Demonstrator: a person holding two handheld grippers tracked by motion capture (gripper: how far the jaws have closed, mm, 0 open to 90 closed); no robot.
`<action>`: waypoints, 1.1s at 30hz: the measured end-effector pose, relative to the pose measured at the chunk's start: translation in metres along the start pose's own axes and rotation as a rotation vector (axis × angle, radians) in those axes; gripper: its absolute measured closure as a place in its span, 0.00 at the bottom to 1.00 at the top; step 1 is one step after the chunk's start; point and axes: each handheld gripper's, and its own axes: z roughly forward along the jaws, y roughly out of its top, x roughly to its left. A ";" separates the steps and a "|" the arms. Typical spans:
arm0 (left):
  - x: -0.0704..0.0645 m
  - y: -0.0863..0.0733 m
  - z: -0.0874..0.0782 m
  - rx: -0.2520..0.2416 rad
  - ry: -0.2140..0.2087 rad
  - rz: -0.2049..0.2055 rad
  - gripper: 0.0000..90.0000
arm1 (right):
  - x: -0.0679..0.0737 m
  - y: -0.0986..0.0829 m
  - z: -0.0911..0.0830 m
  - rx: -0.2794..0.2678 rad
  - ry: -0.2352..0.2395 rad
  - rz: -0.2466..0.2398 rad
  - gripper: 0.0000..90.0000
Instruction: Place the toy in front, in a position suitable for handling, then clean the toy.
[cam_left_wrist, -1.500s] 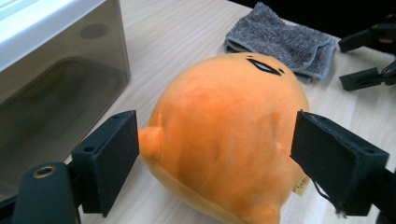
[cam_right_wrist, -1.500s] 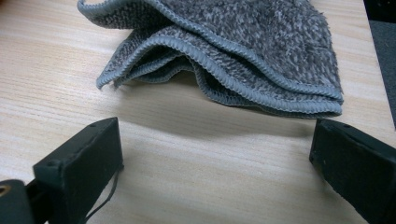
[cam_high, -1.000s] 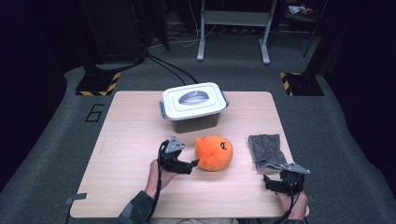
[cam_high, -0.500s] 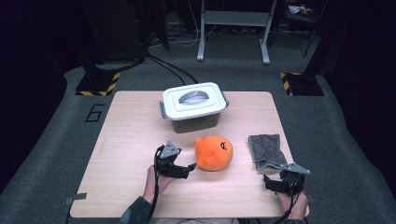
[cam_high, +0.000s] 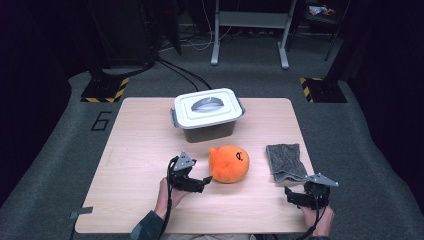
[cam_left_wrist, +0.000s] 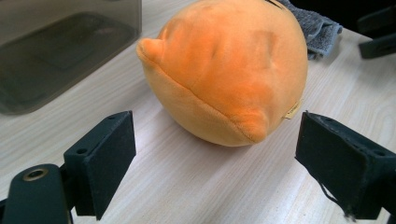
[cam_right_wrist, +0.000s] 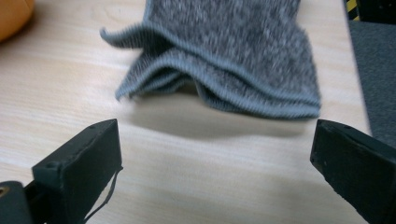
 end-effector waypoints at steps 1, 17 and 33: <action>0.000 0.000 0.000 0.002 -0.004 0.008 0.13 | 0.001 0.006 -0.002 -0.003 0.007 -0.012 0.02; -0.008 -0.009 0.017 0.030 -0.021 0.011 0.16 | 0.002 0.078 0.050 0.093 -0.003 -0.043 0.04; -0.014 -0.012 0.026 0.020 -0.002 0.054 0.47 | 0.004 0.069 0.083 0.142 0.007 -0.032 0.25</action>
